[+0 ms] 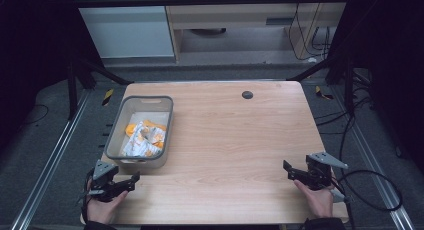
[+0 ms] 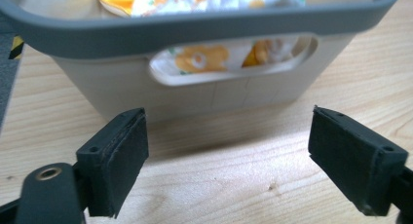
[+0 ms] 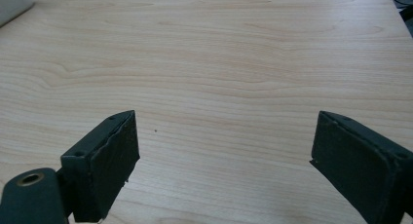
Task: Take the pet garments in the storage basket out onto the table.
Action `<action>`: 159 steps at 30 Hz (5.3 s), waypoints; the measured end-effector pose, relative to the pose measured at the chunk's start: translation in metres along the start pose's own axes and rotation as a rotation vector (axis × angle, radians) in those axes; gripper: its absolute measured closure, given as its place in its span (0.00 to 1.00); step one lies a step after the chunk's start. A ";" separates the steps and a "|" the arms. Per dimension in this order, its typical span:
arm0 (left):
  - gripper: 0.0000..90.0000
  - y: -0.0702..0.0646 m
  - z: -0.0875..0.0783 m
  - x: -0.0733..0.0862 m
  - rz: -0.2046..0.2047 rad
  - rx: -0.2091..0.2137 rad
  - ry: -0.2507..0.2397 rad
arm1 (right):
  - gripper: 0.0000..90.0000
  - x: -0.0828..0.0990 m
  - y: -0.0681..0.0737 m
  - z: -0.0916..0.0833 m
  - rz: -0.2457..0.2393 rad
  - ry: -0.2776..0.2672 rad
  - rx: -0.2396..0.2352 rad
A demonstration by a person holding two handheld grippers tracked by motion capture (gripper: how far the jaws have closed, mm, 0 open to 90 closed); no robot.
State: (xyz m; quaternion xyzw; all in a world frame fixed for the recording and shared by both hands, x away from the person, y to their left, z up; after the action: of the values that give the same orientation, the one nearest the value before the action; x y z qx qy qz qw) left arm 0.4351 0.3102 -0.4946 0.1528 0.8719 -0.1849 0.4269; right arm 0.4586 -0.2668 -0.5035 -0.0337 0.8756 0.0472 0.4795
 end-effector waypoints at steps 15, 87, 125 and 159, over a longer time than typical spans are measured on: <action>0.20 -0.005 -0.021 -0.017 -0.014 0.004 -0.108 | 0.09 0.004 0.005 0.003 -0.051 0.008 0.000; 0.19 -0.007 -0.005 -0.126 0.036 0.042 -0.086 | 0.09 0.006 0.006 0.009 -0.076 0.037 -0.007; 0.22 0.005 0.037 -0.138 0.030 0.025 0.196 | 0.10 0.007 0.007 0.011 -0.084 0.048 -0.022; 0.34 0.010 0.067 -0.122 -0.006 0.017 0.378 | 0.10 0.008 0.008 0.012 -0.086 0.065 -0.033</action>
State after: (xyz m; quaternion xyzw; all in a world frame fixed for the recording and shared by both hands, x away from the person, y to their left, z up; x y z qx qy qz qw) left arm 0.5577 0.2755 -0.4372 0.1860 0.9353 -0.1616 0.2538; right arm 0.4636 -0.2576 -0.5159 -0.0809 0.8875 0.0398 0.4520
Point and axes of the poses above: each handheld gripper's, and its own axes: z roughly forward along the jaws, x roughly out of its underside, y roughly to its left, the point moved 4 cm from there along z, roughly forward along the jaws, and after that the axes turned 10 degrees about x, right-handed, at the moved point
